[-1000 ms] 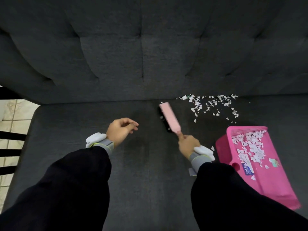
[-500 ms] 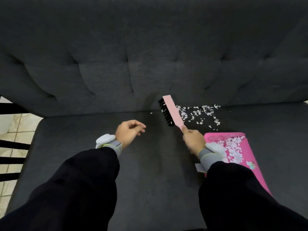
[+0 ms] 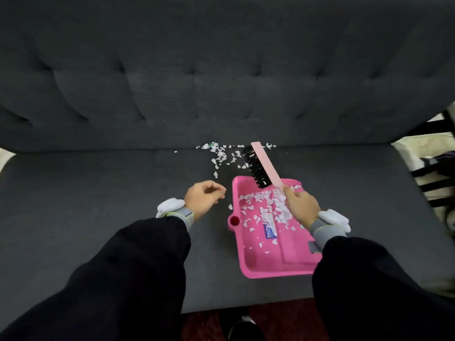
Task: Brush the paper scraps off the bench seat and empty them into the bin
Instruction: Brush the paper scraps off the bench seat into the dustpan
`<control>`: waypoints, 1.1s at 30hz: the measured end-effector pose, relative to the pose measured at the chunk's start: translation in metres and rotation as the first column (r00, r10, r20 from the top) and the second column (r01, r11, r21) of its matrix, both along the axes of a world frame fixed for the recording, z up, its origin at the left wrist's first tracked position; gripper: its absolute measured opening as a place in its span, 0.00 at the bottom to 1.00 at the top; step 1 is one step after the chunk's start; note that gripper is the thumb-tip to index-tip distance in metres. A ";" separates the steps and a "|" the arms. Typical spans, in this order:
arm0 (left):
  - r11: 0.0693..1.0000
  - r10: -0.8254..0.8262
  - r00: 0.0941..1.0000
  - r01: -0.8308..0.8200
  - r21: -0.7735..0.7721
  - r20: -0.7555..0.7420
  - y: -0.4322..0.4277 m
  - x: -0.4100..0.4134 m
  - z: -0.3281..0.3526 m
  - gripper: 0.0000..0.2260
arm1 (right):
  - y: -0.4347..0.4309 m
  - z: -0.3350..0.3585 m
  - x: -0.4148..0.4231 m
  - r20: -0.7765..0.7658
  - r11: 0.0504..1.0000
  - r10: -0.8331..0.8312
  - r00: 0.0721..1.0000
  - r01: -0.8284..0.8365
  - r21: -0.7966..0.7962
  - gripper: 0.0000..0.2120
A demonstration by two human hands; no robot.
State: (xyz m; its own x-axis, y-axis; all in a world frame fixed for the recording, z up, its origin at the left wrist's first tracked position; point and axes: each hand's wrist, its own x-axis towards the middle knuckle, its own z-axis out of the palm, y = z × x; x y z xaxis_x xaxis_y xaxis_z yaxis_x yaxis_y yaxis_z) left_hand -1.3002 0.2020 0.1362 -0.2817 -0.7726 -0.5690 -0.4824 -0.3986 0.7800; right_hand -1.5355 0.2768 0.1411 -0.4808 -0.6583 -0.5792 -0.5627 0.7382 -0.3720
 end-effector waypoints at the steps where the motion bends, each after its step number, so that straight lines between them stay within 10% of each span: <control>1: 1.000 -0.028 0.999 0.028 -0.004 0.029 0.008 -0.008 -0.003 0.07 | 0.006 -0.003 -0.007 0.004 1.000 -0.023 1.000 0.023 0.001 0.27; 13: 0.998 -0.045 0.988 0.051 -0.034 0.150 0.044 -0.057 -0.028 0.35 | 0.040 -0.030 -0.038 0.139 0.994 -0.092 0.986 0.100 -0.052 0.25; 21: 0.998 -0.030 0.981 0.018 0.065 0.190 0.058 -0.048 -0.037 0.15 | 0.034 -0.037 -0.035 0.203 0.988 -0.121 0.972 0.138 -0.072 0.25; 33: 0.978 0.146 0.912 -0.074 -0.196 0.383 -0.014 0.052 -0.010 0.14 | -0.012 -0.017 0.000 0.298 0.971 -0.033 0.954 0.101 -0.217 0.29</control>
State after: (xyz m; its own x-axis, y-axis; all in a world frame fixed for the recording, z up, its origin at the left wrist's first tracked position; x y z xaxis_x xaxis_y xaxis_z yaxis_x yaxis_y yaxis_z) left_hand -1.2479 0.1880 0.1266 0.0297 -0.8821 -0.4701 -0.7247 -0.3430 0.5977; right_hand -1.5358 0.2647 0.1244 -0.3616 -0.7607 -0.5390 -0.3572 0.6471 -0.6736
